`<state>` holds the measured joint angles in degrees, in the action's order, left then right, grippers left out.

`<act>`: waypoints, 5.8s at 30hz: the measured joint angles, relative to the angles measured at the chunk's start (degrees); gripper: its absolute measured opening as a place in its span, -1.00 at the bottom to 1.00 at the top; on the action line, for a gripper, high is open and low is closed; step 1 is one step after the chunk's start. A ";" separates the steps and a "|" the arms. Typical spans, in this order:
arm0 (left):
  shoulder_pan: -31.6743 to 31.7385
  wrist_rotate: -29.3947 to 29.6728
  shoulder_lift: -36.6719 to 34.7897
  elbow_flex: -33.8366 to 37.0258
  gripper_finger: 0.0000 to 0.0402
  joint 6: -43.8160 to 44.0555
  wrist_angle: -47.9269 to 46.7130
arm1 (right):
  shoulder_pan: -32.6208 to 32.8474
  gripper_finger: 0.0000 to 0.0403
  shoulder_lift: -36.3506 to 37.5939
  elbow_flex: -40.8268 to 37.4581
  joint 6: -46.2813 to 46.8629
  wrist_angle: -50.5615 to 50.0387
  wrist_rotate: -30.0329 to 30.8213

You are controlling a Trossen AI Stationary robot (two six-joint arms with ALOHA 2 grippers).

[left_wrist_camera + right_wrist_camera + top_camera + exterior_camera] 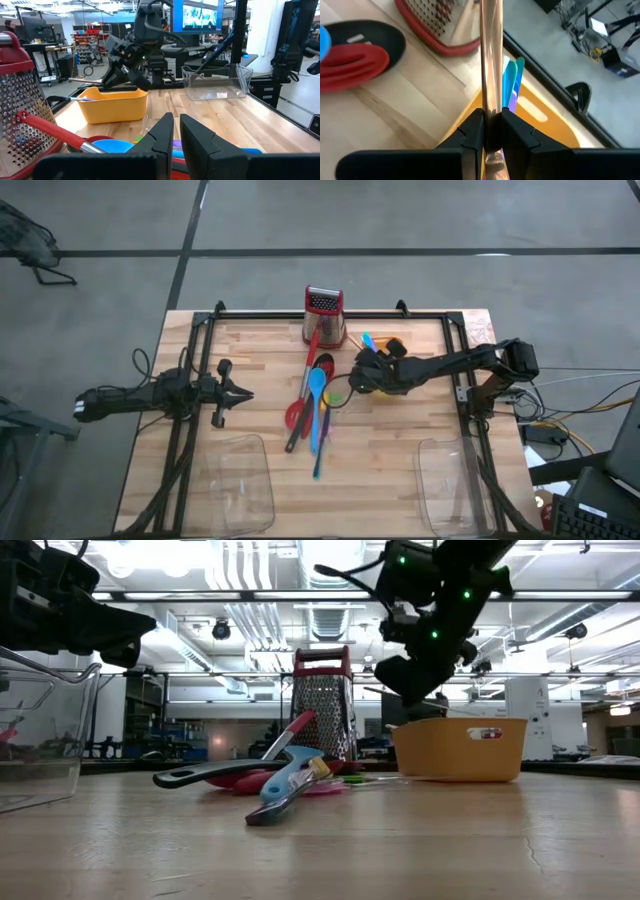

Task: Pick & Place Kitchen Items
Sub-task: Put the gold table knife into the yellow bin, then put the blue table knife into the yellow bin

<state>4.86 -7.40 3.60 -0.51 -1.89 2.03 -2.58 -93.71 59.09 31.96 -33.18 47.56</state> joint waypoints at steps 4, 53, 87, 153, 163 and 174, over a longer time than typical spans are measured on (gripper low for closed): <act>0.00 0.00 0.00 0.00 -0.80 0.00 0.01 | -0.55 -0.76 0.00 -1.85 0.89 1.18 -0.26; 0.00 0.00 -0.02 0.00 -0.80 0.00 0.04 | -0.12 -0.96 0.39 -0.27 0.03 1.39 -0.14; -0.02 0.00 0.00 0.00 -0.80 0.00 -0.01 | 19.20 -0.84 -9.16 2.74 -39.98 19.09 -24.14; 0.00 0.00 0.22 0.00 -0.80 0.00 0.02 | 16.76 -0.96 -26.54 14.66 -59.00 17.49 -13.18; -0.02 0.00 0.22 0.00 -0.80 0.00 -0.01 | 16.85 -0.96 -22.07 14.56 -53.73 15.23 -14.48; 0.00 0.00 0.22 0.00 -0.80 0.00 -0.03 | 16.56 -0.96 -16.50 14.60 -42.59 9.01 -20.62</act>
<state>4.86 -7.40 3.81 -0.51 -1.89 2.00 13.97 -110.21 73.69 -10.62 -24.16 26.94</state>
